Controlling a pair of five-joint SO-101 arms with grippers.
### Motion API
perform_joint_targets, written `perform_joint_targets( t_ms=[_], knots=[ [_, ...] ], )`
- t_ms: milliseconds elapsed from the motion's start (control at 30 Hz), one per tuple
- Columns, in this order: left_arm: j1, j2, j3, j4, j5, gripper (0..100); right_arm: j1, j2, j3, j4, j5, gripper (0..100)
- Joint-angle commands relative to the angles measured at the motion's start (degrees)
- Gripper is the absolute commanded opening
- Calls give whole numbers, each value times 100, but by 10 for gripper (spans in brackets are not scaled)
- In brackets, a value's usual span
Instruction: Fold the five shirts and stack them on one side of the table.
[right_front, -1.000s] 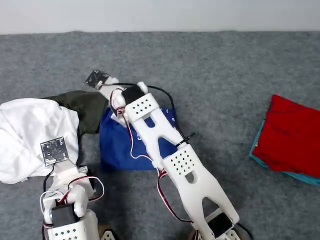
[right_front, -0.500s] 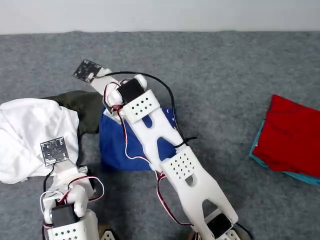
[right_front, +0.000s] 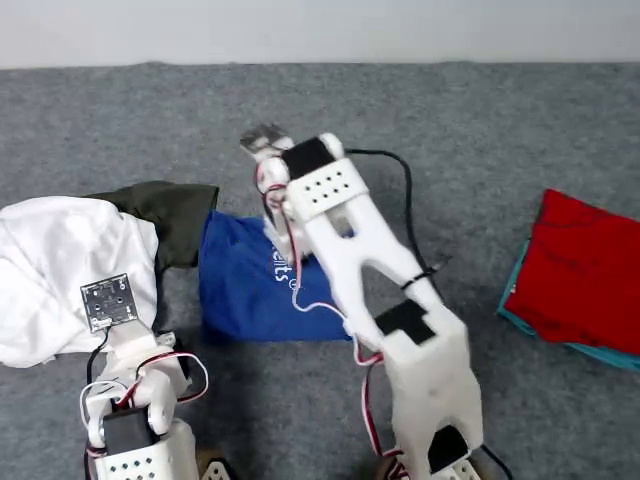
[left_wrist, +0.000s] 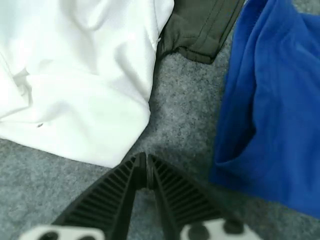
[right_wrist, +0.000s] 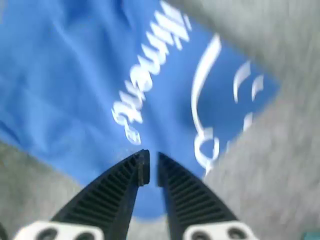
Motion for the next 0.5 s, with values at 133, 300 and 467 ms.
perform_joint_targets(
  t_ms=[133, 300, 467],
  knots=[
    [44, -62, -48, 26, 53, 14, 4, -629, 1204, 215, -202, 270],
    [44, -62, -48, 26, 53, 14, -31, -171, 1196, 110, -220, 272],
    [44, -62, -48, 26, 53, 14, -31, 637, 1196, -215, -387, 270]
  ],
)
